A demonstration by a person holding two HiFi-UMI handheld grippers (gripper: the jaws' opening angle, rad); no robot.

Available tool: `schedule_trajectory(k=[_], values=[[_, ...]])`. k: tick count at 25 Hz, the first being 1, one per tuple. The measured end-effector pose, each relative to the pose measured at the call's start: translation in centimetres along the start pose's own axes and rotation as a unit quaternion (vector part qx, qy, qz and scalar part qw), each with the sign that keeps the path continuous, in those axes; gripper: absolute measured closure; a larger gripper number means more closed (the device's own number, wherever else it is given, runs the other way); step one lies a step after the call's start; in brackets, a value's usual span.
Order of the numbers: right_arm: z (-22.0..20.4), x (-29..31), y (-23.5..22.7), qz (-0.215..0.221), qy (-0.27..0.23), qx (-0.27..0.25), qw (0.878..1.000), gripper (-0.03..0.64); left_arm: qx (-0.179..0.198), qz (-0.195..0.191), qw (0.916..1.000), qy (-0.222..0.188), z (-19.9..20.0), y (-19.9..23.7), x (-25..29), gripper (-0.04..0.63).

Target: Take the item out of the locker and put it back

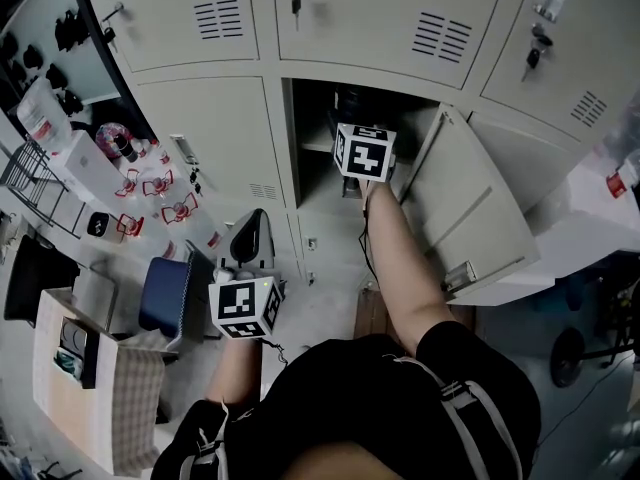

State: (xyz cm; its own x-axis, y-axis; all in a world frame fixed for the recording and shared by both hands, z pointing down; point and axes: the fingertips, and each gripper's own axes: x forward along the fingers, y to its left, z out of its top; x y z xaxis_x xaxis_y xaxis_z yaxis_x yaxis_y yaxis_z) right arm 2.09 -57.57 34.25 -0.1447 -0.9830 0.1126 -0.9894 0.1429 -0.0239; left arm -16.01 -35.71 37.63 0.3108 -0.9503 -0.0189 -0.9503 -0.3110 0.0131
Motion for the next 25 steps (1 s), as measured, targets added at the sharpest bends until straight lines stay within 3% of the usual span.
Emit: schedule_trajectory(k=[9, 15, 19, 21, 25], values=[[0.0, 1.1, -0.4, 0.006, 0.008, 0.005, 1.0, 0.192, -0.004, -0.01, 0.9999, 0.008, -0.8, -0.2, 0.1, 0.583], [0.8, -0.7, -0.5, -0.004, -0.039, -0.01, 0.999, 0.155, -0.005, -0.014, 0.9999, 0.009, -1.0, -0.4, -0.1, 0.583], [0.7, -3.7, -0.3, 0.014, -0.06, 0.006, 0.998, 0.16, -0.005, -0.016, 0.9998, 0.008, -0.9, -0.8, -0.1, 0.583], [0.7, -6.2, 0.3, 0.029, -0.09, 0.01, 0.996, 0.212, -0.006, -0.016, 0.9998, 0.007, -0.9, -0.9, -0.1, 0.583], [0.2, -11.4, 1.9, 0.063, -0.135, 0.017, 0.989, 0.387, -0.009, -0.015, 0.9998, 0.008, -1.0, -1.1, 0.0, 0.583]])
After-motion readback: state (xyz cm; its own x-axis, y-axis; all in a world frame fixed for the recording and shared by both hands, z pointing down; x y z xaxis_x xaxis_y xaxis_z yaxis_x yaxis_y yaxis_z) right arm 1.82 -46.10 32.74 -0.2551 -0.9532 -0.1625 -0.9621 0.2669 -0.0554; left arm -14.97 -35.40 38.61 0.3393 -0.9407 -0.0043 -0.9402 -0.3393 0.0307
